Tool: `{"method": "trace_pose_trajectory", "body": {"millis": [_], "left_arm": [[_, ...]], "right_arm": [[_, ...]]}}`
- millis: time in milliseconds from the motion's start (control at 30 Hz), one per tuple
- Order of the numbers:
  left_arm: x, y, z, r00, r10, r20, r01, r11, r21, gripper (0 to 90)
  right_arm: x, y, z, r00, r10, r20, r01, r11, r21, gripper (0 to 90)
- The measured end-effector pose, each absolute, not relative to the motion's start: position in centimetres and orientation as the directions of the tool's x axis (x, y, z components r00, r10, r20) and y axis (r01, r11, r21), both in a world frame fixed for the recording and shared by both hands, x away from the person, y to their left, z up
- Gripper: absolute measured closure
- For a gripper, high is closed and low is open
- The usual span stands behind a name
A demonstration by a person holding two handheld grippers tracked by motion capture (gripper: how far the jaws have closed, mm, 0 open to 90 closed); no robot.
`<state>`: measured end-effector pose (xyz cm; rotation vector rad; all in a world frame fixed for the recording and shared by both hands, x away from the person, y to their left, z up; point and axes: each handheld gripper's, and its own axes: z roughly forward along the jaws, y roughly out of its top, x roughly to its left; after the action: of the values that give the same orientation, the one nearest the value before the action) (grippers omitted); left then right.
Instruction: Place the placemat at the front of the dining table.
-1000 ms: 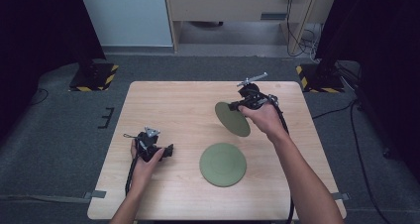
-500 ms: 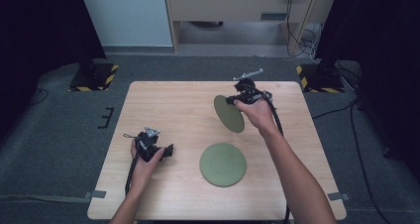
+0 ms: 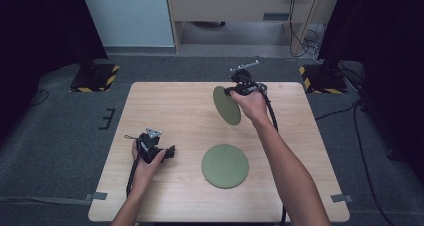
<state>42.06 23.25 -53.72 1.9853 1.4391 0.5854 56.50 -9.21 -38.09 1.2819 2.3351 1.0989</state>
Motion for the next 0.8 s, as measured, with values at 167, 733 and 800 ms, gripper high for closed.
{"method": "trace_pose_trajectory", "body": {"millis": [167, 733, 800], "left_arm": [[42.0, 23.3, -53.7, 0.312, 0.95, 0.0, 0.681, -0.224, 0.698, 0.0], [42.1, 23.1, -53.7, 0.298, 0.955, -0.001, 0.683, -0.212, 0.699, 0.0], [42.1, 23.1, -53.7, 0.296, 0.955, -0.002, 0.683, -0.211, 0.699, 0.0]], "right_arm": [[57.4, -8.3, -37.9, -0.571, 0.812, 0.121, 0.61, 0.321, 0.725, 85.7], [58.7, -4.4, -38.3, -0.593, 0.798, 0.103, 0.595, 0.349, 0.724, 85.7], [58.8, -4.6, -38.8, -0.588, 0.802, 0.107, 0.603, 0.346, 0.719, 85.7]]}}
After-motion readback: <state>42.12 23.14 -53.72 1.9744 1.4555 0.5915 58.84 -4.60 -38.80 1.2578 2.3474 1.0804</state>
